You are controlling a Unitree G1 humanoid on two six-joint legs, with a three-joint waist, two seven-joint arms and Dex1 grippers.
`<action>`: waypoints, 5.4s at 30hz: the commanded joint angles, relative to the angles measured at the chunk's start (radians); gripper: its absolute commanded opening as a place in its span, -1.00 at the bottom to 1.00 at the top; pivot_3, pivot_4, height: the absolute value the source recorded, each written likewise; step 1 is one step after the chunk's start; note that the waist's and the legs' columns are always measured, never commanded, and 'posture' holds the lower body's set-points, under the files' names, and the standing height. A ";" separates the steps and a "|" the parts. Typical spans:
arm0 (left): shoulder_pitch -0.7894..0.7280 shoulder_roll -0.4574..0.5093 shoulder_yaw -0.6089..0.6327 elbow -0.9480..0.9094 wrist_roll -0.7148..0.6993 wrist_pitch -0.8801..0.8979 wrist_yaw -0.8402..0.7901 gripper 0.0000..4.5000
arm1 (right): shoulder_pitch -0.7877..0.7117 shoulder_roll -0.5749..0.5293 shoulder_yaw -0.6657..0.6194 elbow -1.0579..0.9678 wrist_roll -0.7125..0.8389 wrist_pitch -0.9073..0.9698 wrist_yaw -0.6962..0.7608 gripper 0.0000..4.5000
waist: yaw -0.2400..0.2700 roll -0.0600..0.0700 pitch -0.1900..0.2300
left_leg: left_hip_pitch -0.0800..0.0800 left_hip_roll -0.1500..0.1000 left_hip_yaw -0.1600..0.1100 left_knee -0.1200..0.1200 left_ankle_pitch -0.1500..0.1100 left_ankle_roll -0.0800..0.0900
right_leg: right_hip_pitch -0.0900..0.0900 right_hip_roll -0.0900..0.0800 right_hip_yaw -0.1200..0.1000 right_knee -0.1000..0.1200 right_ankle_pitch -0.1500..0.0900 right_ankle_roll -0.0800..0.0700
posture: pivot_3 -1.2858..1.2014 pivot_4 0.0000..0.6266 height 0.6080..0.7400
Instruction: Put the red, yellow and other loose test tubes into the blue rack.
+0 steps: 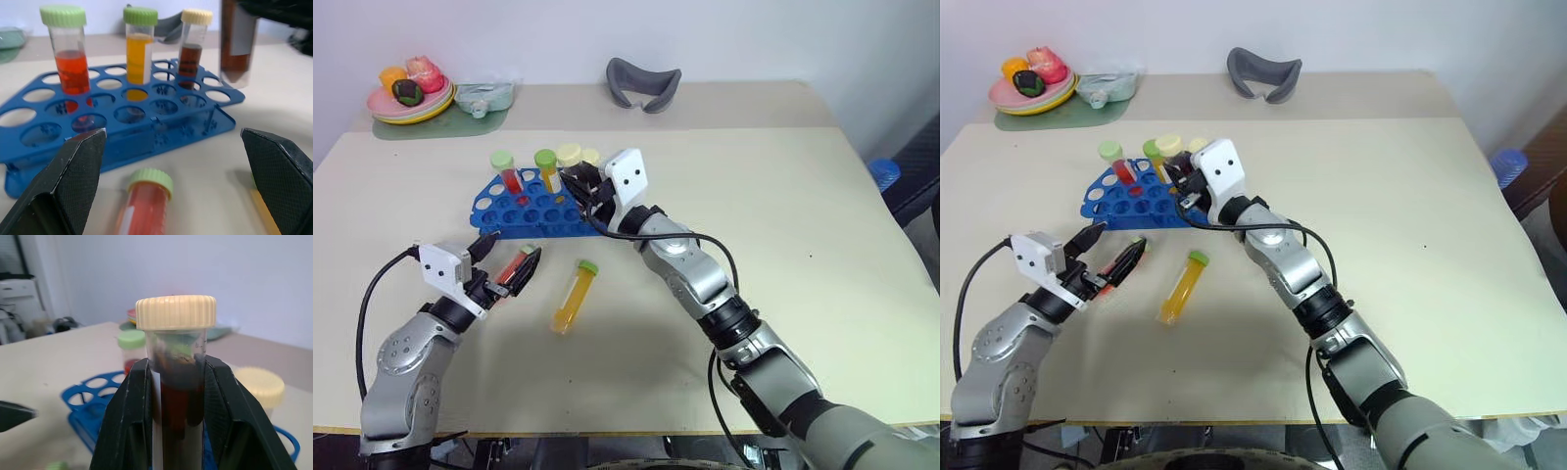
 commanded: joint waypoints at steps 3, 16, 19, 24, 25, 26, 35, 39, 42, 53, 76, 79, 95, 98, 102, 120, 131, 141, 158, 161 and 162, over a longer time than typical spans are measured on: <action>-0.009 -0.004 0.002 -0.012 -0.002 -0.024 0.003 1.00 | -0.063 0.077 -0.074 0.101 -0.065 -0.086 0.023 -0.63 | -0.009 0.000 0.000 | 0.000 0.000 0.000 0.000 0.000 0.000 | 0.000 0.000 0.000 0.001 0.000 0.000 | 0.03 -0.52 1.00; -0.003 0.004 0.008 -0.031 -0.023 -0.008 -0.003 1.00 | -0.046 0.148 -0.141 0.215 -0.147 -0.151 0.102 -0.63 | -0.025 0.000 0.000 | 0.003 0.000 0.000 0.000 0.001 -0.001 | 0.000 0.000 0.001 0.005 0.000 0.000 | 0.03 -0.52 1.00; -0.003 0.005 0.008 -0.033 -0.024 -0.006 -0.006 1.00 | -0.037 0.164 -0.137 0.218 -0.160 -0.150 0.125 -0.63 | -0.025 0.000 0.000 | 0.003 0.000 0.000 0.000 0.001 -0.001 | 0.000 0.000 0.001 0.005 0.000 0.000 | 0.03 -0.52 1.00; -0.004 0.005 0.008 -0.036 -0.025 -0.001 -0.007 1.00 | -0.048 0.176 -0.154 0.250 -0.188 -0.163 0.114 -0.63 | -0.026 0.000 0.000 | 0.004 0.000 0.000 0.000 0.001 -0.001 | 0.000 0.000 0.001 0.006 0.000 0.000 | 0.03 -0.52 1.00; -0.005 0.005 0.007 -0.037 -0.025 -0.001 -0.006 1.00 | -0.051 0.176 -0.158 0.257 -0.190 -0.166 0.112 -0.63 | -0.025 0.000 0.000 | 0.004 0.000 0.000 0.000 0.001 -0.001 | 0.000 0.000 0.001 0.006 0.000 0.000 | 0.03 -0.52 1.00; -0.005 0.005 0.007 -0.037 -0.026 -0.001 -0.006 1.00 | -0.051 0.176 -0.161 0.261 -0.192 -0.169 0.112 -0.63 | -0.025 0.000 0.000 | 0.004 0.000 0.000 0.000 0.001 -0.002 | 0.000 0.000 0.001 0.006 0.000 0.000 | 0.03 -0.52 1.00; -0.009 0.003 0.004 -0.040 -0.027 0.002 0.002 1.00 | -0.019 0.177 -0.191 0.217 -0.168 -0.177 0.154 0.57 | -0.024 0.000 0.000 | 0.004 0.000 0.000 0.000 0.001 -0.002 | 0.001 0.000 0.001 0.006 0.000 0.000 | 0.03 -0.52 1.00; -0.006 0.015 0.002 -0.064 -0.032 0.029 0.010 1.00 | -0.011 0.158 -0.204 0.109 -0.163 -0.179 0.161 0.99 | -0.024 0.000 0.000 | 0.004 0.000 0.000 0.000 0.001 -0.002 | 0.001 0.000 0.001 0.006 0.000 0.000 | 0.03 -0.52 1.00; -0.010 0.038 0.000 -0.116 -0.041 0.079 0.023 1.00 | 0.017 0.106 -0.233 -0.045 -0.127 -0.112 0.188 0.99 | -0.022 0.000 0.000 | 0.004 0.000 0.000 0.000 0.001 -0.002 | 0.001 0.000 0.001 0.007 0.000 0.000 | 0.03 -0.52 1.00; -0.161 0.205 -0.070 -0.323 -0.198 0.555 0.150 1.00 | 0.239 -0.281 -0.299 -0.474 -0.030 0.176 0.388 0.99 | -0.024 0.000 0.000 | 0.005 -0.001 0.000 0.000 0.001 -0.002 | 0.002 0.000 0.001 0.006 0.000 0.000 | 0.03 -0.52 1.00; -0.795 0.482 -0.497 -0.052 -0.838 1.391 0.710 1.00 | 0.467 -0.626 -0.324 -0.809 0.130 0.376 0.657 0.99 | -0.017 -0.005 0.004 | 0.013 -0.001 -0.001 -0.001 0.000 0.001 | 0.014 0.000 0.001 -0.002 -0.001 0.000 | 0.03 -0.52 1.00; -0.819 0.468 -0.512 -0.012 -0.959 1.391 0.848 1.00 | 0.478 -0.631 -0.323 -0.829 0.144 0.395 0.660 0.99 | -0.011 -0.005 0.004 | 0.013 -0.001 -0.001 -0.001 0.000 0.001 | 0.014 0.000 0.001 -0.002 -0.001 0.000 | 0.03 -0.52 1.00; -0.853 0.599 -0.804 0.073 -1.483 1.033 1.488 1.00 | 0.479 -0.622 -0.304 -0.861 0.160 0.434 0.660 0.99 | 0.007 -0.005 0.004 | 0.014 -0.001 -0.001 -0.001 0.001 -0.003 | 0.015 -0.001 0.001 -0.003 0.000 0.000 | 0.03 -0.52 1.00; -0.855 0.592 -0.813 0.089 -1.483 1.010 1.519 1.00 | 0.481 -0.622 -0.301 -0.862 0.159 0.433 0.658 0.99 | 0.006 -0.005 0.004 | 0.014 -0.001 -0.001 -0.001 0.001 -0.003 | 0.015 -0.001 0.001 -0.003 0.000 0.000 | 0.03 -0.52 1.00; -0.855 0.567 -0.810 0.121 -1.483 0.975 1.586 1.00 | 0.481 -0.621 -0.298 -0.863 0.160 0.433 0.652 0.99 | 0.007 -0.005 0.004 | 0.014 -0.001 -0.001 0.000 0.002 -0.003 | 0.015 -0.001 0.001 -0.003 0.000 0.000 | 0.03 -0.52 1.00; -0.820 0.512 -0.777 0.144 -1.483 0.943 1.663 -0.18 | 0.481 -0.620 -0.284 -0.866 0.159 0.427 0.639 1.00 | 0.006 -0.005 0.003 | 0.015 -0.001 -0.001 0.000 0.002 -0.004 | 0.016 0.000 0.001 -0.002 0.000 0.000 | 0.03 -0.52 1.00; -0.829 0.510 -0.772 0.148 -1.483 0.944 1.684 -0.57 | 0.478 -0.615 -0.275 -0.866 0.156 0.424 0.634 1.00 | 0.005 -0.005 0.003 | 0.015 -0.001 -0.001 0.000 0.002 -0.004 | 0.016 0.000 0.001 -0.002 0.000 0.000 | 0.03 -0.52 1.00; -0.824 0.551 -0.753 0.108 -1.476 0.955 1.656 -0.64 | 0.480 -0.612 -0.274 -0.866 0.153 0.419 0.630 1.00 | 0.004 -0.005 0.003 | 0.015 -0.001 -0.001 0.000 0.002 -0.004 | 0.016 0.000 0.001 -0.002 0.000 0.000 | 0.03 -0.52 1.00; -0.037 0.638 -0.257 -0.256 -0.424 0.308 0.468 -0.64 | 0.473 -0.605 -0.264 -0.848 0.148 0.407 0.631 1.00 | 0.029 -0.004 0.004 | 0.014 -0.001 0.002 -0.003 0.000 -0.001 | 0.015 -0.001 0.002 -0.006 -0.001 0.000 | 0.03 -0.52 1.00; 0.076 0.486 -0.078 -0.218 -0.463 0.201 0.348 -0.64 | 0.474 -0.605 -0.263 -0.845 0.148 0.405 0.631 1.00 | 0.030 -0.004 0.004 | 0.013 -0.001 0.002 -0.003 -0.001 0.001 | 0.015 -0.001 0.001 -0.007 -0.001 0.000 | 0.03 -0.52 1.00; 0.106 0.436 -0.023 -0.202 -0.458 0.156 0.310 -0.64 | 0.475 -0.605 -0.264 -0.844 0.148 0.405 0.631 1.00 | 0.029 -0.004 0.004 | 0.013 -0.001 0.002 -0.003 -0.001 0.001 | 0.015 -0.001 0.002 -0.007 -0.001 0.000 | 0.03 -0.52 1.00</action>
